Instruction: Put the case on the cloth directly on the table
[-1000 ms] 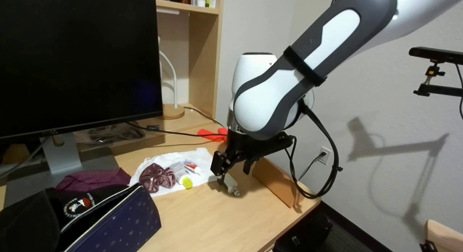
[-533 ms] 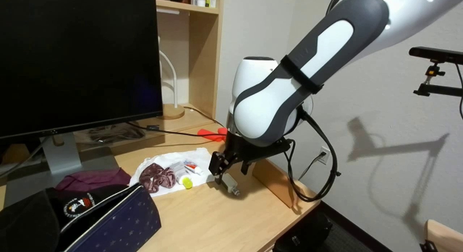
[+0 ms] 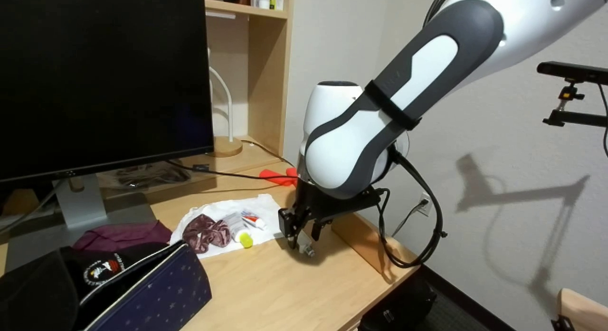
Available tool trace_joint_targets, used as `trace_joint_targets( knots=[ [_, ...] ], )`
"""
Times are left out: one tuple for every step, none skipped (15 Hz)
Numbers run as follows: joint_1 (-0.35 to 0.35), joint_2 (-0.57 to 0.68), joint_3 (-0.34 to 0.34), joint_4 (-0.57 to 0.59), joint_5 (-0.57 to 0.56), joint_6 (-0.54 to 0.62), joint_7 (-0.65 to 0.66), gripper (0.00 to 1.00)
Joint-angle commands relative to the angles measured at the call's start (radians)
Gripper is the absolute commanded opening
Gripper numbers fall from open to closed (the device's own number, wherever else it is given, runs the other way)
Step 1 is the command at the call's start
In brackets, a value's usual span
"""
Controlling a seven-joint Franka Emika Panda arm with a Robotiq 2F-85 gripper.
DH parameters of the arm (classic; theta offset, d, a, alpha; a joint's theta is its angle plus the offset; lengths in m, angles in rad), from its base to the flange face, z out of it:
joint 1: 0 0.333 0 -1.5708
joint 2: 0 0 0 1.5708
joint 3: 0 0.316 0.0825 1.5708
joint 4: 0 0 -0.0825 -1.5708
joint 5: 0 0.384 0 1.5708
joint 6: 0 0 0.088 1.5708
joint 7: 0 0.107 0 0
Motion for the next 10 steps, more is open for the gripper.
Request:
trace_joint_targets(
  knots=[
    [0.013,0.012,-0.003,0.004,0.003,0.011,0.027,0.33],
    [0.014,0.012,-0.004,0.004,0.001,0.01,0.029,0.27],
    [0.017,0.011,-0.008,0.004,-0.003,0.008,0.032,0.2],
    [0.018,0.009,-0.01,0.005,-0.005,0.006,0.033,0.14],
    [0.012,0.005,-0.006,0.012,0.0,-0.006,0.027,0.12],
    [0.011,0.0,-0.008,0.017,0.0,-0.01,0.028,0.15],
    [0.009,-0.005,-0.011,0.023,-0.001,-0.012,0.03,0.15],
    [0.007,-0.012,-0.015,0.03,0.001,-0.015,0.035,0.15],
    [0.004,-0.015,-0.02,0.041,0.002,-0.015,0.039,0.15],
    [0.002,-0.014,-0.026,0.056,0.001,-0.017,0.042,0.15]
  ],
)
